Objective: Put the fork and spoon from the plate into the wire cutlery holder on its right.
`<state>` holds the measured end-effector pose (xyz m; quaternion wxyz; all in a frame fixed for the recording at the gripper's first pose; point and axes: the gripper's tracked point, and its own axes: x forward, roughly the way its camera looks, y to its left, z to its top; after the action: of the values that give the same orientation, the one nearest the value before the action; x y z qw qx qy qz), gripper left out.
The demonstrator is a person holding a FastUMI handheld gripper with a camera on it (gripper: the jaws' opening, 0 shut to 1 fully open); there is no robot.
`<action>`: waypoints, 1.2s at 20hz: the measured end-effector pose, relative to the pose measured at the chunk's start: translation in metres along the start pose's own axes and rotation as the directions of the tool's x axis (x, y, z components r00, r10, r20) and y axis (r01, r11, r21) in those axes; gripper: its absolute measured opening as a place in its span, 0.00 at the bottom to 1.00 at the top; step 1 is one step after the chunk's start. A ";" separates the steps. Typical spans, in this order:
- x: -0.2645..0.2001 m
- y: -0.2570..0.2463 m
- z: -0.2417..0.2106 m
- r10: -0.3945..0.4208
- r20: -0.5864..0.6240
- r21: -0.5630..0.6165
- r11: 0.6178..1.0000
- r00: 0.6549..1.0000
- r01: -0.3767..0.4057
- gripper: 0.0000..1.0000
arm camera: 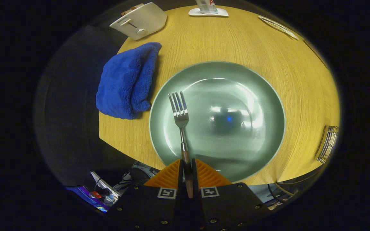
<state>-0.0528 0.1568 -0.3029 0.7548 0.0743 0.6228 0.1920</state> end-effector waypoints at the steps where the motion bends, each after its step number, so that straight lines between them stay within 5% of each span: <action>1: 0.000 0.000 0.000 0.007 -0.005 -0.010 1.000 1.000 -0.007 0.14; 3: -0.005 -0.002 0.004 0.006 0.014 -0.008 1.000 1.000 -0.006 0.14; 4: 0.009 -0.006 0.005 -0.021 0.023 0.007 1.000 1.000 0.021 0.02; 16: -0.051 -0.010 0.031 0.124 0.162 0.184 0.971 0.979 -0.153 0.01; 24: -0.101 -0.060 0.031 0.071 0.301 0.293 0.942 0.951 -0.164 0.01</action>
<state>-0.0260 0.0670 -0.2251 0.8025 0.2579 0.5239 0.1228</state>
